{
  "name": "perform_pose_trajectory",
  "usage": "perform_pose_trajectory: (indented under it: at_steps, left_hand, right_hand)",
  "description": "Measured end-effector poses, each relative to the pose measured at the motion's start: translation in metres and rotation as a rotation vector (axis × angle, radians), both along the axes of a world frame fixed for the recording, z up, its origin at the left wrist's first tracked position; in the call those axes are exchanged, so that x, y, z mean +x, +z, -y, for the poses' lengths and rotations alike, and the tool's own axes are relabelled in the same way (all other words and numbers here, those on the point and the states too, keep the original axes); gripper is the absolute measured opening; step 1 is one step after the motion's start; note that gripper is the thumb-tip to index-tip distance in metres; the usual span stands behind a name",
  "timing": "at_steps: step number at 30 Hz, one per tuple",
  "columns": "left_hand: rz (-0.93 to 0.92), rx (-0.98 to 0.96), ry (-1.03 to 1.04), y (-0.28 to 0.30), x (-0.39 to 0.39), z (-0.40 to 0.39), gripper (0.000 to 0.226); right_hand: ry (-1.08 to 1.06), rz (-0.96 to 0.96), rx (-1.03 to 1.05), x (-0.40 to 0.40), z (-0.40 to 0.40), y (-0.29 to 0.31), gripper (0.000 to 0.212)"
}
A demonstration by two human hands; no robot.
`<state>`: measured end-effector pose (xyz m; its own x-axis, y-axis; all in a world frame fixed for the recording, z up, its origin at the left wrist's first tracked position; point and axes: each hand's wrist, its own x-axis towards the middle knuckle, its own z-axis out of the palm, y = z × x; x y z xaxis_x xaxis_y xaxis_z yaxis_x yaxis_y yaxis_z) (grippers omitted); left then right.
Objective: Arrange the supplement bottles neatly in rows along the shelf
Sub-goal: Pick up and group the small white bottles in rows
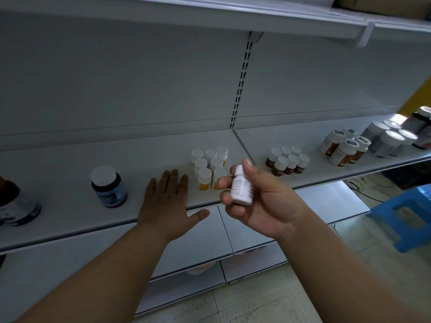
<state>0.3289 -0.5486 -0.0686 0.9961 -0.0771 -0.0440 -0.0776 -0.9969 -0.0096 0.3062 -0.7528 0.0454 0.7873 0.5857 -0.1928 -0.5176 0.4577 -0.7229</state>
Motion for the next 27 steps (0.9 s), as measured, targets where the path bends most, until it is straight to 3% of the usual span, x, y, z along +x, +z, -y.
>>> perform_pose_trajectory:
  at_steps: [5,9,14,18,24,27]
  left_hand:
    - [0.004,0.003,-0.001,-0.001,0.000,-0.001,0.121]
    - [0.014,0.006,-0.006,-0.001,0.001,-0.001,0.114]
    - [0.008,0.009,-0.004,0.000,0.000,0.001,0.113]
    - [0.009,0.014,-0.008,0.000,-0.001,0.000,0.111]
    - [0.001,0.022,-0.004,0.000,0.000,-0.001,0.125]
    - [0.002,0.008,-0.004,-0.001,0.000,-0.001,0.125]
  right_hand:
    - [0.066,-0.073,0.069,-0.001,0.002,0.003,0.053]
    - [0.025,0.004,0.078,-0.003,0.001,0.001,0.031]
    - [0.032,-0.087,0.084,-0.004,0.001,0.003,0.041]
    - [-0.020,-0.074,0.000,-0.005,0.002,0.001,0.038]
    - [-0.212,0.211,-0.282,-0.009,0.000,0.006,0.037]
    - [-0.316,0.514,-0.562,-0.016,0.000,0.007,0.035]
